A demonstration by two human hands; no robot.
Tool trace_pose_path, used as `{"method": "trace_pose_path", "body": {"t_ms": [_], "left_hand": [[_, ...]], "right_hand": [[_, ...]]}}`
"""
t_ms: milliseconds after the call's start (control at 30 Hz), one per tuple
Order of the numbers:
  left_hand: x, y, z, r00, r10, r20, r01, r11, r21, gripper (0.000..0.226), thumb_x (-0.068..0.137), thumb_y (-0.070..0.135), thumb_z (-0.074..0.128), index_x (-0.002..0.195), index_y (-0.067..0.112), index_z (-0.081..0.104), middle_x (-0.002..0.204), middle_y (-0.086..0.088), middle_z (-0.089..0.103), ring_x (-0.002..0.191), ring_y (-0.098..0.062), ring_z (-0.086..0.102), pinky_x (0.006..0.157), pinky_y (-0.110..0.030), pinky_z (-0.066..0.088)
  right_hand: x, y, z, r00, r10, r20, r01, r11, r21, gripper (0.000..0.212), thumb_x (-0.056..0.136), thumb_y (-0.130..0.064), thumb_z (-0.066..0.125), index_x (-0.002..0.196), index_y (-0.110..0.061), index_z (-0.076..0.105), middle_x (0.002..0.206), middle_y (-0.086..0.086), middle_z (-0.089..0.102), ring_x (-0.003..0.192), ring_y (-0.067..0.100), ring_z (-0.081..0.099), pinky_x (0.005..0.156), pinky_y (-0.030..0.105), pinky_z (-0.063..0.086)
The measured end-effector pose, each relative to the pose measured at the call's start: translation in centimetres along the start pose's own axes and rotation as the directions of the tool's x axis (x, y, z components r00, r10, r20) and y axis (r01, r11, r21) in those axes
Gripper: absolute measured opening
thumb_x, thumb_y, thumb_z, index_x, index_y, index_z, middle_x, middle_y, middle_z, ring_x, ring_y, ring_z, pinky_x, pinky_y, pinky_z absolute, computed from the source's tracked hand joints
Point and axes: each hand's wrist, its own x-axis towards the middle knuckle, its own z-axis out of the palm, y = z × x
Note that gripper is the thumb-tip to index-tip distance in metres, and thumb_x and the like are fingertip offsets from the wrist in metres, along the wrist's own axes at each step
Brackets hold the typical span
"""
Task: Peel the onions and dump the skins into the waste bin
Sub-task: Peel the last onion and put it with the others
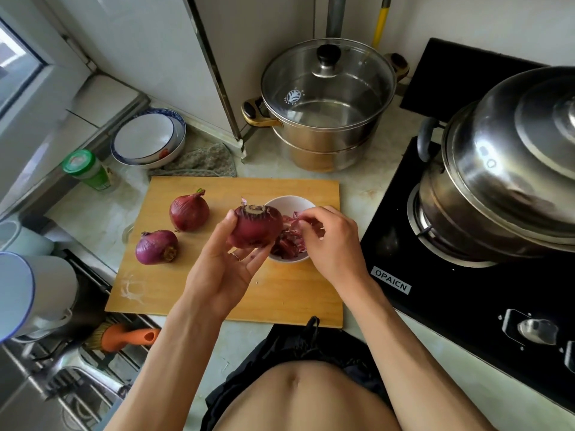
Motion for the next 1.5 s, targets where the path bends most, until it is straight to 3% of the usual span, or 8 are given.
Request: {"method": "trace_pose_path", "body": {"t_ms": [67,167,300,400,833,1133,1333,1500], "left_hand": [[-0.1,0.3,0.0,1.0,0.009,-0.009,-0.009,0.999,0.038,0.057,0.078,0.036,0.074,0.126,0.006,0.067,0.119,-0.019,0.073,0.101,-0.03,0.076,0.096,-0.042,0.057],[-0.4,0.7,-0.2,1.0,0.005,0.003,-0.005,0.996,0.091,0.066,0.08,0.037,0.072,0.137,0.005,0.063,0.12,-0.019,0.072,0.097,-0.029,0.076,0.096,-0.04,0.058],[-0.5,1.1,-0.4,0.997,-0.071,0.028,0.066,0.986,0.15,0.075,0.082,0.046,0.08,0.141,0.003,0.059,0.135,-0.025,0.064,0.102,-0.028,0.073,0.095,-0.041,0.06],[-0.6,1.2,-0.5,0.993,-0.114,0.032,0.108,0.984,0.14,0.078,0.082,0.048,0.079,0.14,0.001,0.059,0.144,-0.028,0.056,0.112,-0.034,0.071,0.091,-0.042,0.061],[-1.1,0.8,0.2,0.977,-0.211,0.022,0.206,0.97,0.128,0.07,0.079,0.048,0.072,0.122,-0.006,0.065,0.119,-0.026,0.067,0.094,-0.032,0.075,0.092,-0.047,0.058],[-1.4,0.7,0.8,0.968,-0.249,0.024,0.243,0.959,0.146,0.074,0.078,0.048,0.073,0.124,-0.01,0.063,0.136,-0.03,0.06,0.102,-0.036,0.073,0.088,-0.045,0.061],[-1.6,0.5,1.3,0.974,-0.225,-0.004,0.223,0.963,0.152,0.071,0.076,0.046,0.074,0.118,-0.01,0.065,0.115,-0.027,0.067,0.099,-0.038,0.073,0.086,-0.047,0.06],[-1.8,0.3,1.7,0.979,-0.2,-0.026,0.201,0.975,0.097,0.066,0.076,0.042,0.076,0.114,-0.011,0.066,0.105,-0.028,0.068,0.098,-0.043,0.073,0.079,-0.04,0.063]], "right_hand": [[-0.1,-0.8,-0.5,0.998,-0.06,-0.017,0.061,0.991,0.121,0.013,0.091,-0.007,0.067,0.101,-0.009,0.074,0.096,-0.002,0.07,0.085,0.007,0.066,0.076,0.02,0.054],[-0.1,-2.3,-1.1,0.988,-0.141,0.059,0.118,0.95,0.291,0.025,0.086,-0.01,0.074,0.112,-0.009,0.072,0.108,-0.002,0.07,0.097,0.009,0.067,0.083,0.024,0.055],[-0.2,-2.8,-1.2,0.966,-0.206,0.156,0.151,0.94,0.306,0.043,0.08,-0.016,0.081,0.121,-0.014,0.067,0.116,-0.002,0.065,0.108,0.01,0.063,0.094,0.03,0.052],[-0.1,-2.7,-1.3,0.965,-0.215,0.154,0.156,0.934,0.322,0.041,0.079,-0.016,0.082,0.118,-0.012,0.068,0.112,-0.007,0.063,0.105,0.005,0.061,0.093,0.023,0.05],[-0.3,-2.8,-1.9,0.966,-0.175,0.191,0.084,0.91,0.406,0.037,0.074,-0.016,0.086,0.106,-0.017,0.068,0.1,-0.019,0.054,0.096,0.004,0.06,0.085,0.013,0.045],[0.0,-2.7,-2.7,0.939,-0.135,0.315,-0.064,0.833,0.549,0.046,0.072,-0.013,0.087,0.111,-0.025,0.065,0.102,0.007,0.056,0.087,0.007,0.053,0.084,0.026,0.048],[0.0,-2.6,-2.8,0.929,-0.137,0.343,-0.091,0.814,0.574,0.041,0.074,-0.005,0.084,0.105,-0.022,0.065,0.089,-0.004,0.05,0.083,0.005,0.051,0.078,0.018,0.045],[0.2,-2.0,-2.6,0.96,-0.105,0.258,-0.057,0.833,0.55,0.029,0.08,-0.011,0.072,0.098,-0.032,0.064,0.083,-0.011,0.054,0.075,0.01,0.052,0.071,0.033,0.048]]}}
